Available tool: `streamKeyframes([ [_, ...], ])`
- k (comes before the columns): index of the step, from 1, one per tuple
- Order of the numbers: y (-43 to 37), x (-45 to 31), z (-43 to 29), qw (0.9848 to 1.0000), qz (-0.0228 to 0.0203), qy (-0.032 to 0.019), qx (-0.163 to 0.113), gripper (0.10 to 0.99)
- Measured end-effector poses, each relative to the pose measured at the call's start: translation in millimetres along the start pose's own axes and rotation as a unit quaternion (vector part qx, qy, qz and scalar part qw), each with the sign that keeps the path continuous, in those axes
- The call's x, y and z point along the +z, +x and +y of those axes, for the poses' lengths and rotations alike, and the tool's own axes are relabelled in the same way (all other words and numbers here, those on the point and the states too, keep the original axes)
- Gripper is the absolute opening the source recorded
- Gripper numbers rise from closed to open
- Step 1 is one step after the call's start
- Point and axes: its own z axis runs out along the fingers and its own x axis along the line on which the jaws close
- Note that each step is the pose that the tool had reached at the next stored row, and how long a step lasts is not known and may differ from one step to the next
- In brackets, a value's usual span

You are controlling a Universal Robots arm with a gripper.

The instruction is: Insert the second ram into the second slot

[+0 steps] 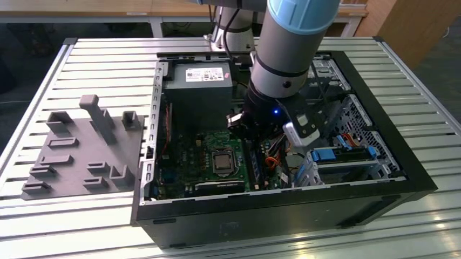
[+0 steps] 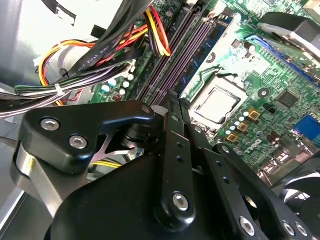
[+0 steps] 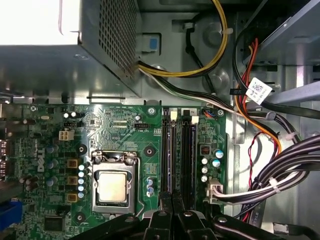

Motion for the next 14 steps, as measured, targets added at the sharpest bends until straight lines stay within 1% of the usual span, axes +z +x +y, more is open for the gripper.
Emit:
streamKeyframes([
  [5, -0.5, 2.7, 0.1, 1.0, 0.0001, -0.0009, -0.001, 0.118],
  [9, -0.6, 4.8, 0.1, 1.0, 0.0, -0.004, -0.003, 0.118],
  [14, -0.7, 7.0, 0.1, 1.0, 0.0001, -0.0041, -0.003, 0.118],
])
